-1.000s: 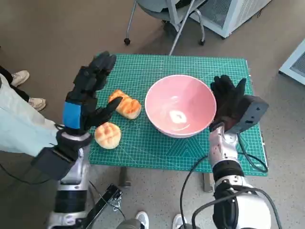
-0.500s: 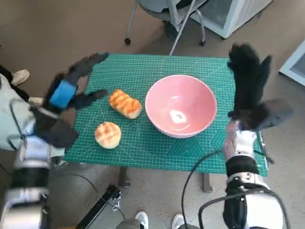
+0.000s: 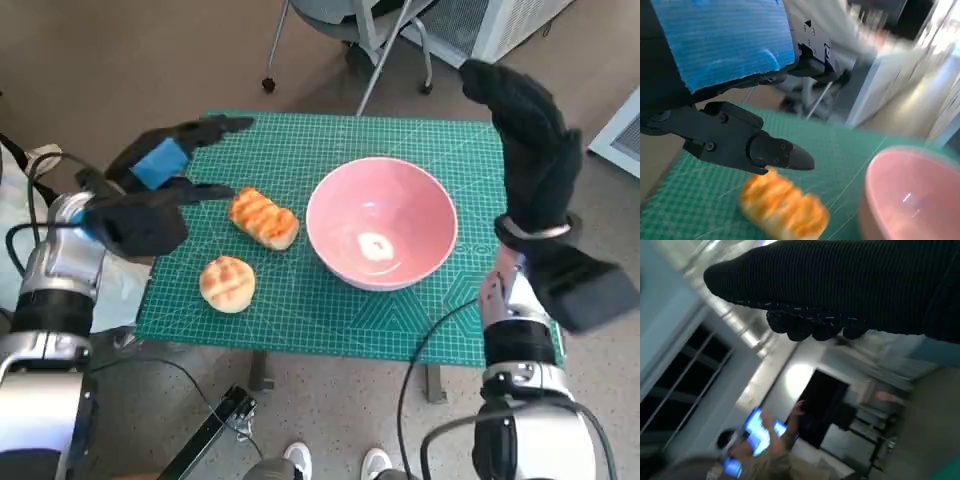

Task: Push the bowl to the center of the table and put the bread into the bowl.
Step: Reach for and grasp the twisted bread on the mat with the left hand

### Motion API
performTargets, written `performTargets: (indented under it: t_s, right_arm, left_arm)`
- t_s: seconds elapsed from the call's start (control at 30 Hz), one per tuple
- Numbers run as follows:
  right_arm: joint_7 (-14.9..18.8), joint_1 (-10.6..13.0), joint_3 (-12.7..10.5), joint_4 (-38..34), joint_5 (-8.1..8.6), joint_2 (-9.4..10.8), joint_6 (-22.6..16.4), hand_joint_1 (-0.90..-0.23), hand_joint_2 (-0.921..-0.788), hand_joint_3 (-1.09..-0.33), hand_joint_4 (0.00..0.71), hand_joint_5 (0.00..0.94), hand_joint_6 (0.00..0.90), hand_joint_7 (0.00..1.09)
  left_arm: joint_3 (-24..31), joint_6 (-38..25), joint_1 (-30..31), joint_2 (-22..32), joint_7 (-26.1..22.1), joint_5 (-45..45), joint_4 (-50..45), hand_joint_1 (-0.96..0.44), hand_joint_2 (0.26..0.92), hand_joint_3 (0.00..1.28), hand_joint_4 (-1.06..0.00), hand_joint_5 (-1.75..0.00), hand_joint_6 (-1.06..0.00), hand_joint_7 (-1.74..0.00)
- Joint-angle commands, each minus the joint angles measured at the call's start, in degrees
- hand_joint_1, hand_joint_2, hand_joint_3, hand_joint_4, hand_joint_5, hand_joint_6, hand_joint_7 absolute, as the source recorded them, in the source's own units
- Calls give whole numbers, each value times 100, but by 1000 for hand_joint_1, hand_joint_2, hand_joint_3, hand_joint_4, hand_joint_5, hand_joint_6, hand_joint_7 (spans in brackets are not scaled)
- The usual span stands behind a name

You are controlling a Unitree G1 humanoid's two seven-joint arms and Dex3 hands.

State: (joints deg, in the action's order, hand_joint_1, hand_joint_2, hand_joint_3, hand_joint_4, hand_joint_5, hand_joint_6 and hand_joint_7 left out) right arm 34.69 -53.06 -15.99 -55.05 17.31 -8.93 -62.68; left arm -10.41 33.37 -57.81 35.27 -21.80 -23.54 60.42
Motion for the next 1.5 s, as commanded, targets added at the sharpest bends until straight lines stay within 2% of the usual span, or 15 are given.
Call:
performTargets:
  t_s: [0.03, 0.3, 0.6, 0.8, 1.3, 1.5]
  right_arm:
    - [265, 316, 109, 314, 233, -39, -20, -613, -921, -708, 336, 1, 40, 782]
    - [166, 550, 216, 773, 267, -20, -47, -600, -921, -699, 340, 4, 45, 807]
    - [96, 689, 266, 1012, 346, 20, 36, -591, -921, -698, 345, 5, 40, 822]
    - [82, 771, 289, 1140, 428, 58, 133, -590, -921, -691, 355, 9, 35, 835]
    - [-33, 953, 317, 1286, 327, 40, 67, -593, -921, -679, 357, 8, 32, 845]
    - [-93, 994, 322, 1311, 291, 22, 47, -605, -921, -677, 357, 8, 31, 845]
  left_arm:
    - [-394, -220, -439, -113, -9, -380, 415, -249, 840, 1, -314, 0, -382, -138]
    - [-942, -695, -834, -392, -93, -835, 923, -166, 796, 0, -293, 0, -389, -93]
    - [-1490, -1208, -1086, -739, -232, -1285, 1192, -93, 778, 0, -250, 0, -393, -60]
    - [-1881, -1370, -1129, -938, -114, -1636, 1280, -86, 772, 0, -234, 0, -396, -45]
    - [-2590, -1863, -913, -1478, 254, -2227, 1594, -127, 770, 0, -227, -3, -396, -25]
    - [-2758, -2009, -816, -1643, 467, -2345, 1675, -138, 772, 1, -254, -12, -441, -42]
